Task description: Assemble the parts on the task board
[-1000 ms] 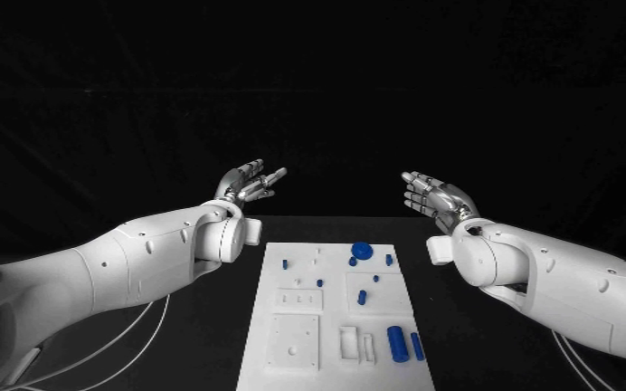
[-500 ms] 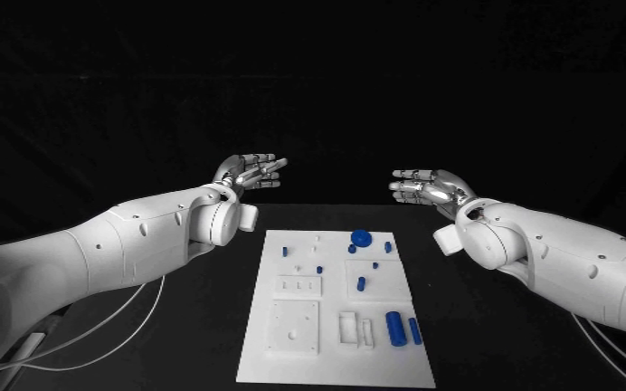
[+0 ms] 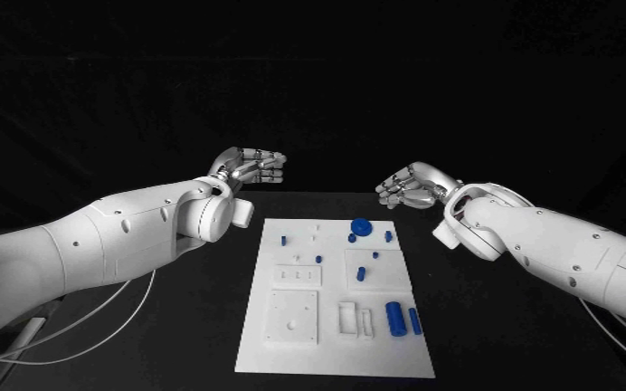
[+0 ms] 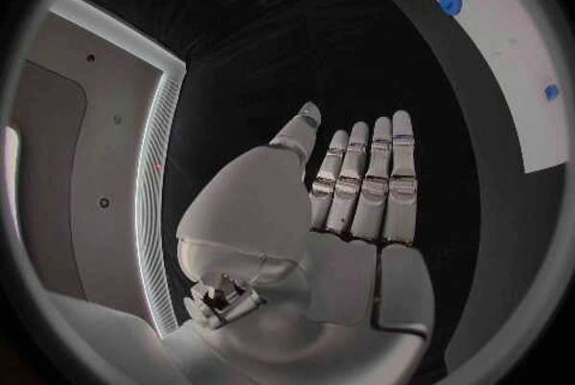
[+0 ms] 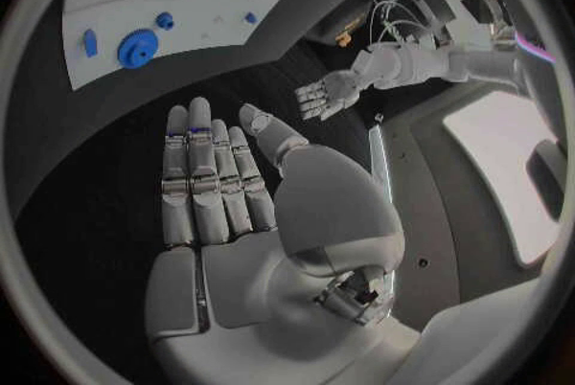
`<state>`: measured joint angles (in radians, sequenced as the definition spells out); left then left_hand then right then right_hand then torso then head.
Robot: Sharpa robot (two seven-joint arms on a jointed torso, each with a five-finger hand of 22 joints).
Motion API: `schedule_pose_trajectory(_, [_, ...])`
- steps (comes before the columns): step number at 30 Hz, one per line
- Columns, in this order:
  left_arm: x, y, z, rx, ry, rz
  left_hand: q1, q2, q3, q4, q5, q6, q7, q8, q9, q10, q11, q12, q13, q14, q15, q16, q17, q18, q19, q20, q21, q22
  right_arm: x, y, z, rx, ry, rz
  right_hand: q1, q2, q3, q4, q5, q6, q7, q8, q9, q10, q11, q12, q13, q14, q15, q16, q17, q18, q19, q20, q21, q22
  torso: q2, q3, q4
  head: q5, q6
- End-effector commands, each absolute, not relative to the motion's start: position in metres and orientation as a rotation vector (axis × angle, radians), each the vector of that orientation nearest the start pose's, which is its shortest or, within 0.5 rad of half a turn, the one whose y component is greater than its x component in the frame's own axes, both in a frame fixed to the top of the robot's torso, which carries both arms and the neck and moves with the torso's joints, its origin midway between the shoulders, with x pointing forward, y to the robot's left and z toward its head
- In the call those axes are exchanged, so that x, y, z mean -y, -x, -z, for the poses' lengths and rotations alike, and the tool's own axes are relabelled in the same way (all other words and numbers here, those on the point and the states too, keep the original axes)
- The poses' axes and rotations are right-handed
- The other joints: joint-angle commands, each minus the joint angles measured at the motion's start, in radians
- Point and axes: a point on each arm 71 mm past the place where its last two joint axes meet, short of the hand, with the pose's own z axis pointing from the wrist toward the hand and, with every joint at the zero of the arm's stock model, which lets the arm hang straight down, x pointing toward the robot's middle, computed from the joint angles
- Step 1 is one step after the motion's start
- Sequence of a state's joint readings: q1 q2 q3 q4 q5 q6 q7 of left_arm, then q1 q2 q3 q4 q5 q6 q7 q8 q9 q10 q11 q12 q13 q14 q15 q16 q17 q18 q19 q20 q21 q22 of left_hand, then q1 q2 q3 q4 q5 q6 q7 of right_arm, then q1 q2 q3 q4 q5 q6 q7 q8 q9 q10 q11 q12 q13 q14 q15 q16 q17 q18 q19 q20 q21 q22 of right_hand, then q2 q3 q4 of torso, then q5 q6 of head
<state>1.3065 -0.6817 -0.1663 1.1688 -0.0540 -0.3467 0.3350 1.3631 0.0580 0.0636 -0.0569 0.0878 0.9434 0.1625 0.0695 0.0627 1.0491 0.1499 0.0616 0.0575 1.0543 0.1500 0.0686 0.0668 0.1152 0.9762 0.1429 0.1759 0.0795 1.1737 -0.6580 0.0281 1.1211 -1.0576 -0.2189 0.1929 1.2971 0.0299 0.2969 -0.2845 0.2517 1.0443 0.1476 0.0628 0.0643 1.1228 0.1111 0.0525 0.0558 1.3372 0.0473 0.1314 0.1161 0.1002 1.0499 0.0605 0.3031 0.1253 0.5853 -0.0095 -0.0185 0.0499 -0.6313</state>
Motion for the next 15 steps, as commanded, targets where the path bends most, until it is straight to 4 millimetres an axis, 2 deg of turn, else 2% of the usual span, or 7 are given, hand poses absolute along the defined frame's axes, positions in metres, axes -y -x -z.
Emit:
schedule_pose_trajectory(1, [-0.236,-0.553,0.179,-1.432,1.004,1.287,-0.007,0.001,-0.002,-0.005,0.004,-0.002,0.004,-0.003,0.001,-0.002,0.003,-0.001,0.001,0.007,0.0,-0.003,0.0,-0.014,0.004,-0.003,0.006,-0.002,0.209,-0.549,0.197,-1.683,0.12,-0.75,0.009,-0.029,-0.007,-0.002,0.006,0.068,-0.021,0.005,0.002,0.062,-0.033,0.011,0.004,0.179,-0.064,0.213,0.145,0.027,0.171,-0.079,0.179,0.098,0.025,-0.0047,0.0077,-0.007,0.009])
schedule_pose_trajectory(2, [-0.236,-0.551,0.177,-1.435,1.001,1.295,-0.008,0.001,-0.002,-0.005,0.004,-0.002,0.004,-0.003,0.001,-0.002,0.003,-0.001,0.001,0.008,0.001,-0.003,0.0,-0.014,0.005,-0.003,0.006,-0.002,0.207,-0.549,0.195,-1.679,0.15,-0.729,-0.002,-0.041,-0.018,-0.001,0.01,0.064,-0.021,0.001,0.001,0.057,-0.029,0.006,0.002,0.175,-0.066,0.274,0.181,0.034,0.192,-0.084,0.214,0.12,0.029,-0.0047,0.009,-0.009,0.011])
schedule_pose_trajectory(4, [-0.235,-0.548,0.174,-1.444,0.998,1.315,-0.012,-0.001,-0.005,-0.004,0.004,-0.004,0.004,-0.003,0.001,-0.003,0.004,-0.001,0.001,0.008,0.002,-0.004,0.0,-0.015,0.004,-0.003,0.006,-0.002,0.205,-0.549,0.193,-1.672,0.195,-0.694,-0.011,-0.038,-0.003,-0.004,0.011,0.065,-0.022,0.003,0.002,0.055,-0.028,0.006,0.002,0.145,-0.065,0.377,0.265,0.055,0.164,-0.076,0.281,0.176,0.039,-0.0049,0.0121,-0.011,0.019])
schedule_pose_trajectory(7, [-0.232,-0.544,0.17,-1.456,0.991,1.348,-0.021,-0.002,-0.011,-0.004,0.004,-0.026,0.008,-0.005,0.0,-0.01,0.009,-0.001,0.002,0.003,0.004,-0.005,0.0,-0.015,0.001,-0.001,0.005,-0.005,0.202,-0.549,0.19,-1.661,0.248,-0.649,-0.01,-0.051,0.006,-0.001,0.015,0.056,-0.02,-0.001,0.0,0.048,-0.027,0.005,0.002,0.146,-0.062,0.355,0.27,0.063,0.144,-0.065,0.297,0.197,0.051,-0.006,0.0185,-0.018,0.028])
schedule_pose_trajectory(8, [-0.231,-0.541,0.168,-1.462,0.986,1.367,-0.021,-0.001,-0.011,-0.004,0.004,-0.029,0.008,-0.005,-0.001,-0.01,0.009,-0.001,0.002,0.002,0.005,-0.005,-0.001,-0.015,0.001,-0.001,0.005,-0.005,0.2,-0.549,0.189,-1.657,0.275,-0.623,-0.012,-0.054,0.008,-0.001,0.011,0.056,-0.02,-0.001,0.0,0.047,-0.026,0.004,0.002,0.15,-0.063,0.353,0.273,0.065,0.144,-0.064,0.303,0.204,0.058,-0.0064,0.0219,-0.02,0.034])
schedule_pose_trajectory(13, [-0.226,-0.535,0.164,-1.474,0.981,1.401,-0.025,0.002,-0.014,-0.006,0.004,-0.04,0.01,-0.004,-0.001,-0.014,0.011,-0.001,0.001,-0.004,0.007,-0.005,-0.001,-0.014,-0.002,0.002,0.003,-0.006,0.195,-0.549,0.188,-1.658,0.328,-0.557,-0.017,-0.068,0.03,-0.001,-0.006,0.049,-0.028,-0.001,0.0,0.025,-0.024,0.005,0.002,0.159,-0.062,0.392,0.313,0.075,0.15,-0.062,0.332,0.237,0.074,-0.0082,0.0321,-0.026,0.043])
schedule_pose_trajectory(15, [-0.224,-0.534,0.163,-1.477,0.981,1.412,-0.028,0.003,-0.015,-0.005,0.004,-0.043,0.01,-0.005,-0.001,-0.015,0.011,-0.001,0.002,-0.004,0.007,-0.004,-0.001,-0.014,-0.002,0.002,0.003,-0.006,0.193,-0.55,0.188,-1.657,0.339,-0.535,-0.007,-0.075,0.038,-0.002,-0.022,0.048,-0.03,-0.001,0.0,0.004,-0.019,0.005,0.002,0.152,-0.058,0.393,0.316,0.081,0.143,-0.054,0.33,0.241,0.079,-0.0094,0.0383,-0.028,0.047])
